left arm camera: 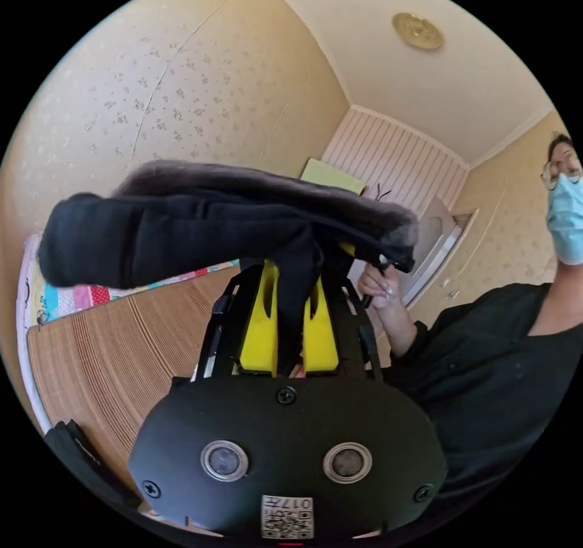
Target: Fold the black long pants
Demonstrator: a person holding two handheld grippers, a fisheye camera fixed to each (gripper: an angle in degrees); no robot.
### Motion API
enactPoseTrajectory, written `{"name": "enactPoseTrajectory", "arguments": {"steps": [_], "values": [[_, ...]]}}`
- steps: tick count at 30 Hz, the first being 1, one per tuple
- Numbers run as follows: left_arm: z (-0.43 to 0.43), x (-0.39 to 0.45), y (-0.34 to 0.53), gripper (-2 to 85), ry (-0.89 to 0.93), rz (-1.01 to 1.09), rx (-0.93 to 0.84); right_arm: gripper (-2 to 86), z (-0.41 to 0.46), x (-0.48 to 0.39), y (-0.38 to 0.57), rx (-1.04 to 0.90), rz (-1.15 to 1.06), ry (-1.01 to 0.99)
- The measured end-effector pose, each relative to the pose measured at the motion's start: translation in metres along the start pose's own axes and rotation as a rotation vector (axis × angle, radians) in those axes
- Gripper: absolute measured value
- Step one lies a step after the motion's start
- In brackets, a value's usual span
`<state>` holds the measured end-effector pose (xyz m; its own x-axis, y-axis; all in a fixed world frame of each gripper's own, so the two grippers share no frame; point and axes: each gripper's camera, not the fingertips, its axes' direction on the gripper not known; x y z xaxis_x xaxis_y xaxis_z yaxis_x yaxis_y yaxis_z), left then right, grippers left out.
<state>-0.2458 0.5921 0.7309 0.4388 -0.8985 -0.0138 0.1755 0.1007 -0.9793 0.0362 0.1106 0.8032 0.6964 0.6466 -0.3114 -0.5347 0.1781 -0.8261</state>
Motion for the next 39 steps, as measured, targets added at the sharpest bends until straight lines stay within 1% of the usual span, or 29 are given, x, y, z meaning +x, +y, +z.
{"name": "enactPoseTrajectory", "arguments": {"steps": [2, 3, 4, 6, 7, 9, 11, 13, 14, 15, 16, 17, 18, 19, 20, 21, 22, 23, 24, 25, 26, 27, 28, 29, 30, 31, 32, 34, 39], "values": [[-0.038, -0.016, 0.003, 5.6, 0.042, -0.051, 0.086, 4.7, -0.048, 0.017, -0.008, 0.134, 0.04, 0.01], [-0.061, -0.027, 0.006, 5.5, 0.093, -0.084, 0.145, 4.5, -0.062, 0.018, -0.011, 0.168, 0.042, 0.033], [-0.081, -0.029, 0.007, 5.4, 0.157, -0.071, 0.202, 4.1, -0.083, 0.014, -0.016, 0.214, 0.018, 0.068], [-0.103, -0.015, 0.002, 5.2, 0.191, 0.006, 0.279, 3.5, -0.104, -0.005, -0.025, 0.284, -0.085, 0.052], [-0.117, -0.001, -0.007, 5.2, 0.127, 0.05, 0.328, 3.5, -0.107, -0.01, -0.029, 0.298, -0.105, 0.064], [-0.13, 0.013, -0.03, 5.1, 0.011, 0.071, 0.376, 3.4, -0.111, -0.016, -0.047, 0.319, -0.153, 0.118], [-0.131, 0.008, -0.072, 5.1, -0.052, 0.057, 0.382, 3.6, -0.108, 0.006, -0.095, 0.332, -0.17, 0.145], [-0.111, -0.036, -0.165, 5.2, -0.086, -0.023, 0.321, 4.0, -0.088, 0.046, -0.155, 0.296, -0.184, 0.228], [-0.101, -0.053, -0.193, 5.4, -0.105, -0.062, 0.291, 4.4, -0.061, 0.087, -0.205, 0.248, -0.159, 0.324], [-0.079, -0.093, -0.251, 5.8, -0.147, -0.131, 0.228, 4.7, -0.044, 0.111, -0.232, 0.214, -0.135, 0.376], [-0.056, -0.143, -0.303, 7.0, -0.17, -0.221, 0.169, 5.7, -0.005, 0.166, -0.282, 0.138, -0.053, 0.478], [-0.045, -0.169, -0.323, 7.5, -0.182, -0.274, 0.148, 7.1, 0.036, 0.223, -0.325, 0.026, 0.021, 0.582], [-0.029, -0.218, -0.351, 8.5, -0.242, -0.367, 0.119, 8.0, 0.075, 0.272, -0.349, -0.124, 0.055, 0.7], [-0.018, -0.258, -0.361, 9.0, -0.327, -0.423, 0.085, 8.4, 0.092, 0.295, -0.354, -0.211, 0.082, 0.752], [-0.013, -0.275, -0.36, 9.1, -0.374, -0.443, 0.06, 9.9, 0.121, 0.339, -0.352, -0.371, 0.151, 0.804], [-0.003, -0.307, -0.35, 8.9, -0.468, -0.479, -0.002, 10.6, 0.134, 0.358, -0.345, -0.442, 0.172, 0.793], [0.008, -0.336, -0.328, 8.4, -0.547, -0.511, -0.065, 12.3, 0.162, 0.394, -0.32, -0.596, 0.198, 0.741], [0.015, -0.349, -0.313, 8.4, -0.571, -0.517, -0.096, 13.3, 0.19, 0.43, -0.282, -0.76, 0.225, 0.681], [0.03, -0.373, -0.278, 8.3, -0.59, -0.518, -0.166, 13.6, 0.214, 0.464, -0.233, -0.901, 0.265, 0.611], [0.049, -0.398, -0.232, 8.2, -0.597, -0.533, -0.25, 13.1, 0.224, 0.48, -0.205, -0.957, 0.288, 0.579], [0.059, -0.41, -0.206, 8.2, -0.6, -0.551, -0.298, 12.0, 0.24, 0.511, -0.146, -1.057, 0.333, 0.513], [0.079, -0.435, -0.151, 8.1, -0.602, -0.603, -0.409, 11.0, 0.247, 0.527, -0.114, -1.109, 0.364, 0.486], [0.096, -0.455, -0.097, 8.0, -0.602, -0.663, -0.509, 9.0, 0.261, 0.557, -0.053, -1.229, 0.437, 0.436], [0.103, -0.463, -0.07, 8.0, -0.599, -0.693, -0.553, 8.5, 0.273, 0.583, 0.005, -1.355, 0.52, 0.374], [0.117, -0.474, -0.021, 7.9, -0.585, -0.745, -0.627, 7.6, 0.281, 0.601, 0.055, -1.436, 0.58, 0.293], [0.128, -0.482, 0.022, 7.9, -0.568, -0.784, -0.686, 7.0, 0.283, 0.607, 0.076, -1.458, 0.6, 0.264], [0.134, -0.484, 0.04, 8.0, -0.559, -0.799, -0.711, 5.5, 0.286, 0.618, 0.111, -1.475, 0.622, 0.234], [0.152, -0.488, 0.101, 8.3, -0.531, -0.843, -0.799, 3.4, 0.289, 0.626, 0.152, -1.486, 0.616, 0.225], [0.161, -0.481, 0.179, 8.5, -0.537, -0.867, -0.914, 1.2, 0.288, 0.621, 0.274, -1.656, 0.462, 0.335]]}}
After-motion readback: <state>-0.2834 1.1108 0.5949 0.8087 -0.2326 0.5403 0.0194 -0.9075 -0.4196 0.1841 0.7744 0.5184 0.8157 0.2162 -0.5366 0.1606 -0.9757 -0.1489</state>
